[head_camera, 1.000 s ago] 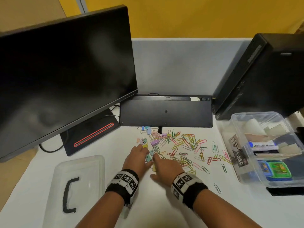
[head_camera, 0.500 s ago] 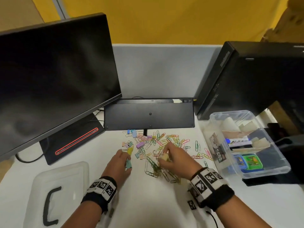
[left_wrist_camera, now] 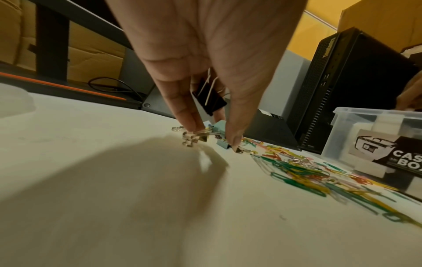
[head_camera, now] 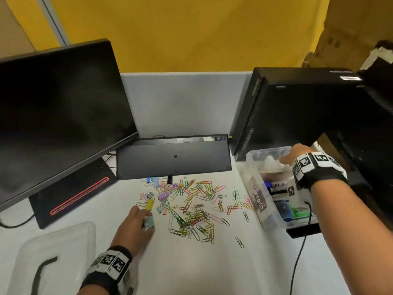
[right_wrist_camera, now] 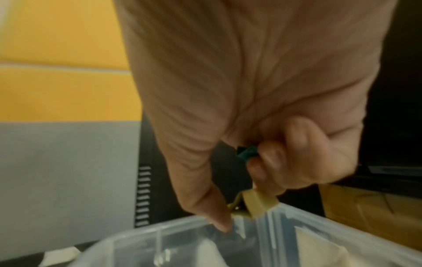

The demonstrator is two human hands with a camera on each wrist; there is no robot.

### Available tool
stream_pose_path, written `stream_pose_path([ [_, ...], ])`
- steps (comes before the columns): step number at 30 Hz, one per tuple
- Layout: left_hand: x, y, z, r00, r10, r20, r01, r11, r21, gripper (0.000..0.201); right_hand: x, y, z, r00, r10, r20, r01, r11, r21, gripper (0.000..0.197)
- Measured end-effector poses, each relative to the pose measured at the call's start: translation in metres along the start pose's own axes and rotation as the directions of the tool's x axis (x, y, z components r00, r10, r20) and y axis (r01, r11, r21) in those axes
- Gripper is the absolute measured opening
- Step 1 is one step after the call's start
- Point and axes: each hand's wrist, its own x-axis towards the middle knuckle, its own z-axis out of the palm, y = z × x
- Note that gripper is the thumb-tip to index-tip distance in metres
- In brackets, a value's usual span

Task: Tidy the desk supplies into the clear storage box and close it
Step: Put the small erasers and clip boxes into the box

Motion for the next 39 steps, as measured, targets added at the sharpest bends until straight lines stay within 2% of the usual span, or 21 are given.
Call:
stream_pose_path([
  [4, -0.013, 0.007, -0.002, 1.000, 0.022, -0.008, -0.022, 1.000, -0.004, 0.034, 0.030, 0.014, 0.011, 0.999, -0.027, 0.037, 0.030, 0.996, -0.084, 0.032],
  [7, -0.021, 0.011, -0.003, 0.999, 0.042, -0.009, -0.042, 0.999, -0.008, 0.032, 0.027, 0.010, 0.012, 0.997, -0.067, 0.035, 0.071, 0.991, -0.117, 0.030],
  [9, -0.025, 0.015, -0.002, 0.998, 0.055, -0.010, -0.055, 0.998, -0.019, 0.032, 0.012, 0.014, 0.014, 0.998, -0.057, -0.039, 0.057, 0.998, -0.013, 0.032],
  [12, -0.029, 0.023, 0.000, 0.997, 0.077, 0.004, -0.077, 0.997, -0.021, 0.033, -0.014, 0.050, 0.033, 0.989, -0.048, -0.140, 0.076, 0.976, 0.202, 0.038],
  [14, -0.030, 0.035, -0.001, 0.993, 0.115, 0.018, -0.115, 0.993, -0.012, 0.034, -0.031, 0.078, 0.051, 0.988, -0.041, -0.148, 0.067, 0.983, 0.173, 0.043],
  [16, -0.026, 0.055, -0.003, 0.985, 0.169, 0.036, -0.169, 0.986, -0.011, 0.035, -0.038, 0.095, 0.068, 0.983, 0.026, -0.181, -0.002, 0.991, 0.131, 0.052],
  [18, -0.019, 0.083, -0.006, 0.970, 0.238, 0.043, -0.238, 0.971, -0.002, 0.036, -0.042, 0.100, 0.084, 0.977, 0.093, -0.193, -0.059, 0.982, 0.179, 0.059],
  [23, 0.016, 0.178, -0.007, 0.898, 0.439, 0.027, -0.439, 0.899, 0.000, 0.035, -0.046, 0.099, 0.109, 0.938, 0.112, -0.329, -0.059, 0.984, 0.168, 0.061],
  [27, 0.056, 0.267, 0.010, 0.787, 0.615, 0.055, -0.617, 0.783, 0.074, 0.039, -0.048, 0.100, 0.110, 0.927, 0.104, -0.360, -0.046, 0.985, 0.167, 0.059],
  [30, 0.085, 0.330, 0.034, 0.695, 0.698, 0.173, -0.717, 0.657, 0.232, 0.038, -0.049, 0.099, 0.111, 0.925, 0.096, -0.368, -0.038, 0.986, 0.162, 0.060],
  [31, 0.094, 0.347, 0.042, 0.673, 0.705, 0.224, -0.737, 0.614, 0.284, 0.036, -0.049, 0.099, 0.112, 0.924, 0.097, -0.369, -0.041, 0.987, 0.155, 0.060],
  [33, 0.110, 0.374, 0.057, 0.670, 0.682, 0.293, -0.740, 0.577, 0.346, 0.030, -0.049, 0.099, 0.111, 0.924, 0.107, -0.367, -0.056, 0.987, 0.148, 0.061],
  [37, 0.131, 0.401, 0.081, 0.745, 0.542, 0.389, -0.660, 0.683, 0.314, 0.031, -0.049, 0.098, 0.112, 0.927, 0.115, -0.358, -0.063, 0.986, 0.154, 0.061],
  [39, 0.136, 0.406, 0.088, 0.745, 0.479, 0.465, -0.643, 0.699, 0.311, 0.041, -0.049, 0.098, 0.111, 0.925, 0.118, -0.362, -0.062, 0.985, 0.162, 0.061],
])
